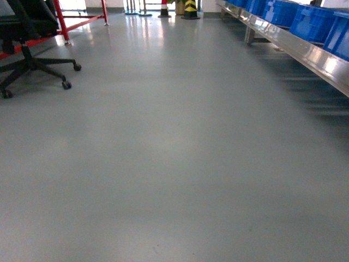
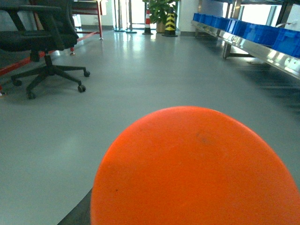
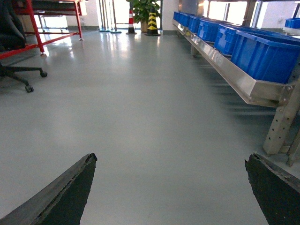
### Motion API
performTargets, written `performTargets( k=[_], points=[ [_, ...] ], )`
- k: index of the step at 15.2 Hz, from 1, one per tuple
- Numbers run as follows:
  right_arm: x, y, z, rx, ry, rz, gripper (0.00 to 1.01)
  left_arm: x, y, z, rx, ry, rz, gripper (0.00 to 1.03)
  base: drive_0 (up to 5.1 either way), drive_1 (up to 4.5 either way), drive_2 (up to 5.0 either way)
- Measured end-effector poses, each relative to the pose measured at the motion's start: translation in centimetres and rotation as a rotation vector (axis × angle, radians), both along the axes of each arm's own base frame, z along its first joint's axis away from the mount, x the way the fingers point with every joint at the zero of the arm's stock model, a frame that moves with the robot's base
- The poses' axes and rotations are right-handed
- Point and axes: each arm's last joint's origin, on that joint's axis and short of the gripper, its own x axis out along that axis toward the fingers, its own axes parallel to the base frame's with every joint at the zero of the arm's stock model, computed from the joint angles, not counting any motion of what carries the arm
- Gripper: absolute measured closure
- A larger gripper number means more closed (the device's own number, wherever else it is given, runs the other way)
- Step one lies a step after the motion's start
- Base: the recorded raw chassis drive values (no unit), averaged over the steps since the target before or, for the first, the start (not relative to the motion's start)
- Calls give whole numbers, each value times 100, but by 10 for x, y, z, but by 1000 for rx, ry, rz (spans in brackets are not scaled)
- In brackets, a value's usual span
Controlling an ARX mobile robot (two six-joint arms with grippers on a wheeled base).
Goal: Pick capacitor and pack into box
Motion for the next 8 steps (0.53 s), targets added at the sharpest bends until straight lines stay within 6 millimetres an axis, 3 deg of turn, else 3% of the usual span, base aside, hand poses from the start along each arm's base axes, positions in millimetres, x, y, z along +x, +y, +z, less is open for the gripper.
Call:
performTargets(
  k=[8],
  points=[
    [0,0,0,0,0,0,3,0,0,0,0,0,0,59,-507,239,239]
  ],
)
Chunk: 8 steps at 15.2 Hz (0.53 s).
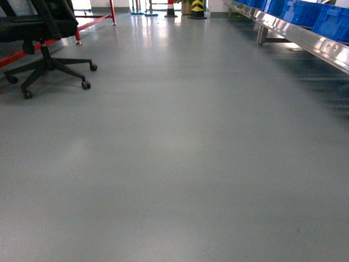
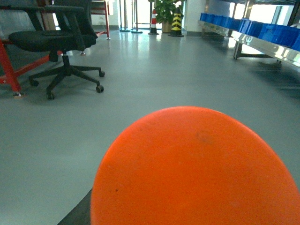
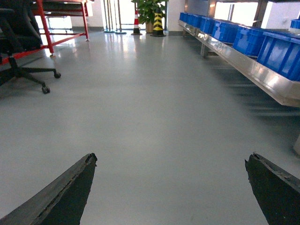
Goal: Pick capacitor and pack into box
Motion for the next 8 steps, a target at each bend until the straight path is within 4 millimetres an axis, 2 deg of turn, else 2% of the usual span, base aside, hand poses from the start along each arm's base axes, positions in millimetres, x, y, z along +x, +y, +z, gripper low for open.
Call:
performTargets(
  k=[8],
  points=[
    [0,0,0,0,0,0,3,0,0,0,0,1,0,59,-502,244,244]
  ],
)
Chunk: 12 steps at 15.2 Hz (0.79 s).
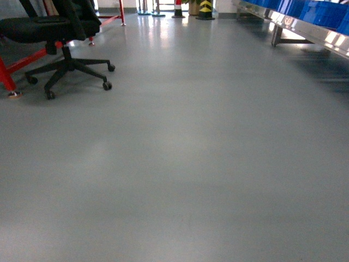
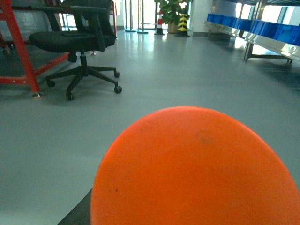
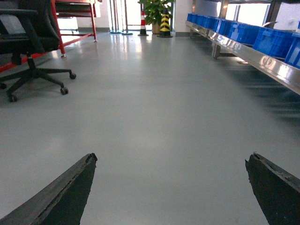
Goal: Pick capacitor and pack into box
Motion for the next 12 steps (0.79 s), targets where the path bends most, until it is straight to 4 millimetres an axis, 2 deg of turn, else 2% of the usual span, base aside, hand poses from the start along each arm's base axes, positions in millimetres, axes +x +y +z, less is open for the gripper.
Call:
performTargets(
  k=[12],
  points=[
    [0,0,0,0,-2,0,3,0,0,0,0,0,0,59,-496,249,249]
  ],
)
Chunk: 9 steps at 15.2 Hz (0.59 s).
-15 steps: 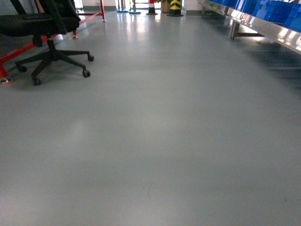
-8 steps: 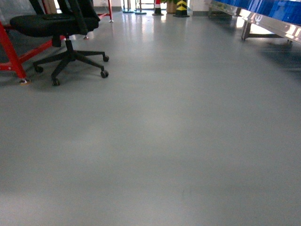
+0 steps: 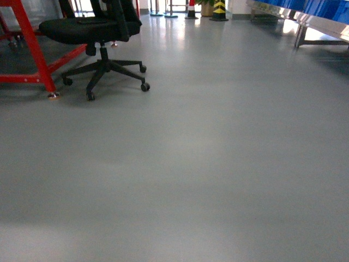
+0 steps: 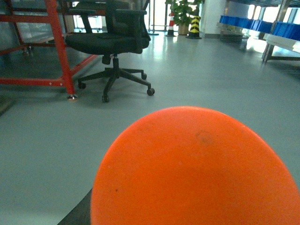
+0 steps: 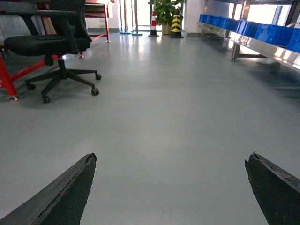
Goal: Pick capacitor and pack into box
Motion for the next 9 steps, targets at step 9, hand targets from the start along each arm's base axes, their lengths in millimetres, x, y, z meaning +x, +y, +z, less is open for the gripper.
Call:
performTargets(
  k=[9],
  points=[
    [0,0,0,0,2,0,3,0,0,0,0,-2,0,59,-500,246,246]
  ],
)
